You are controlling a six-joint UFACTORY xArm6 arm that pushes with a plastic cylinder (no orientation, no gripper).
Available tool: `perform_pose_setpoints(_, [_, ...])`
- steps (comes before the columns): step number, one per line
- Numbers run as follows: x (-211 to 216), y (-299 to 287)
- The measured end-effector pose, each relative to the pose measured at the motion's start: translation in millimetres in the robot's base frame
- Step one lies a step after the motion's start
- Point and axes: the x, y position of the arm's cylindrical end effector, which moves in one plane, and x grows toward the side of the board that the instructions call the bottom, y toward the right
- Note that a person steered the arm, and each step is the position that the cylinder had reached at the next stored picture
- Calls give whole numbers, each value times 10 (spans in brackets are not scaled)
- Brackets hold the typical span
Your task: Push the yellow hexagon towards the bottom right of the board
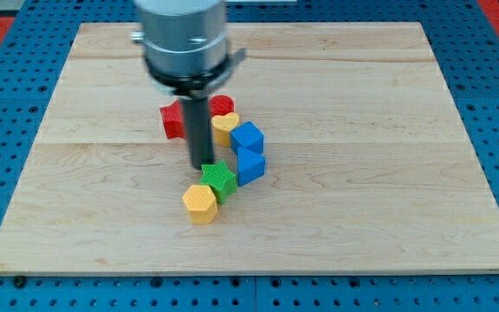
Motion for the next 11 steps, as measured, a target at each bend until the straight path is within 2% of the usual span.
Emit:
perform_pose_setpoints(1, [-1,-607])
perform_pose_setpoints(2, [323,-748])
perform_pose_setpoints(4, [470,-141])
perform_pose_setpoints(5, [718,-185])
perform_pose_setpoints(6, [771,-15])
perform_pose_setpoints(7, [564,197])
perform_pose_setpoints(8, [564,487])
perform_pose_setpoints(11, [881,466])
